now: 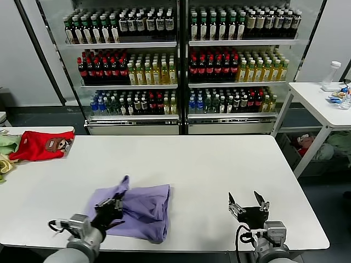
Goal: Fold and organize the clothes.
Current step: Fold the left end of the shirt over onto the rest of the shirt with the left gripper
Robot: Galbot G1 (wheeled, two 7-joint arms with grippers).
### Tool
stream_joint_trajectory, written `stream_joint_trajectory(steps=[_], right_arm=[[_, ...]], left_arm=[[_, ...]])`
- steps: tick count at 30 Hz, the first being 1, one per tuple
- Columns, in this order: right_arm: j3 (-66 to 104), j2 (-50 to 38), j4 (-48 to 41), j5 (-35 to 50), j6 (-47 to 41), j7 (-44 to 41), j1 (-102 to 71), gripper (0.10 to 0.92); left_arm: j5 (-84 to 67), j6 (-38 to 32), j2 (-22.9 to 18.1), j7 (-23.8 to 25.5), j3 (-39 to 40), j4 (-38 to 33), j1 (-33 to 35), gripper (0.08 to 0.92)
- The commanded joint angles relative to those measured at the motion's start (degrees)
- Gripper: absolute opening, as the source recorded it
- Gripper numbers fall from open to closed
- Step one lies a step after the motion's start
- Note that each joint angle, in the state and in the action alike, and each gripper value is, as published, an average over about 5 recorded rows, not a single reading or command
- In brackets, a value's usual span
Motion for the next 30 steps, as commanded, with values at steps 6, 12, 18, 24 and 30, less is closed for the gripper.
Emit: stream_joint_trajectory(steps=[6, 12, 18, 24, 30], right_arm=[[0.08, 0.1, -0.17, -0.1, 0.01, 0.03, -0.14, 0.823], [-0.09, 0.19, -0.24, -0.23, 0.01, 0.03, -0.24, 0.823], [-0.53, 0.39, -0.47, -0.48, 0.02, -0.08, -0.14, 0.823], [-0.64, 0.49, -0.72, -0.47, 0.02, -0.2, -0.08, 0.823], [-0.78, 0.39, -0.27, -0.45, 0.01, -0.26, -0.08, 0.823]], left_arm=[[1.24, 0.0, -1.48, 0.77, 8.0, 0.98, -3.2, 0.112], [0.08, 0.0, -0.53, 0.9, 7.53, 1.08, -4.25, 0.112], [-0.48, -0.06, -1.74, 1.29, 8.79, 2.84, -5.38, 0.112], [-1.26, -3.63, -5.4, 3.55, 10.43, 6.67, -7.76, 0.162], [-1.09, -10.88, -8.53, 6.24, 12.46, 4.38, -6.79, 0.332]])
